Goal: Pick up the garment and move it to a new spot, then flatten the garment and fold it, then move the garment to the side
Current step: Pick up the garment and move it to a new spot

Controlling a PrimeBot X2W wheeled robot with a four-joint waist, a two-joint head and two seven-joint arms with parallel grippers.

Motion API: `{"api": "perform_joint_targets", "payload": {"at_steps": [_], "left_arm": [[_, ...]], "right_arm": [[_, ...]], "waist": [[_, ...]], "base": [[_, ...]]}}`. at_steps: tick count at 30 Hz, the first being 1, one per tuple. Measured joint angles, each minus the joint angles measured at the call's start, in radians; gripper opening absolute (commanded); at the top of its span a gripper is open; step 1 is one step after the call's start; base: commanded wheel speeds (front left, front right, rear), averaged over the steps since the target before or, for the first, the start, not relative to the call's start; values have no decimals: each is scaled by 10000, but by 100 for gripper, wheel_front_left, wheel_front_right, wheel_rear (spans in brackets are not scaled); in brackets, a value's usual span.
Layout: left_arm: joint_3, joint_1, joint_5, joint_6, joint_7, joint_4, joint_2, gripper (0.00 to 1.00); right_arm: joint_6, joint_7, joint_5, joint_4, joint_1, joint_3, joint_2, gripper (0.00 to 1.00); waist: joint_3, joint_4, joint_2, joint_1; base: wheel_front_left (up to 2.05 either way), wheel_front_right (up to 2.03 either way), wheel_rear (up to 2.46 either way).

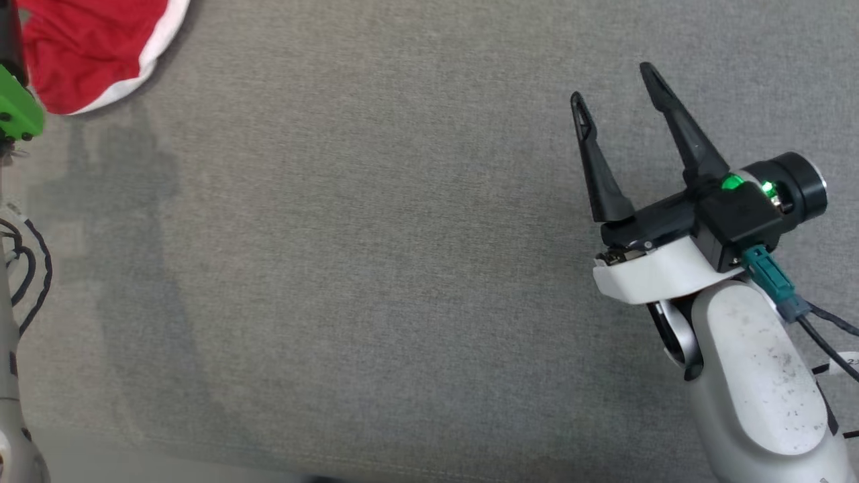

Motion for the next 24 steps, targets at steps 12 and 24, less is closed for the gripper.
{"api": "perform_joint_targets", "payload": {"at_steps": [12, 24], "left_arm": [[-8, -1023, -305, 127, 570, 1720, 132, 100], [-441, -1395, -102, 58, -213, 2535, 318, 0]], "right_arm": [[0, 715, -295, -2178, 20, 69, -265, 100], [0, 512, -355, -2123, 19, -121, -153, 100]], "waist": [[1550, -964, 0, 1], [1640, -1271, 0, 1]], "base": [[0, 0, 0], [0, 0, 0]]}}
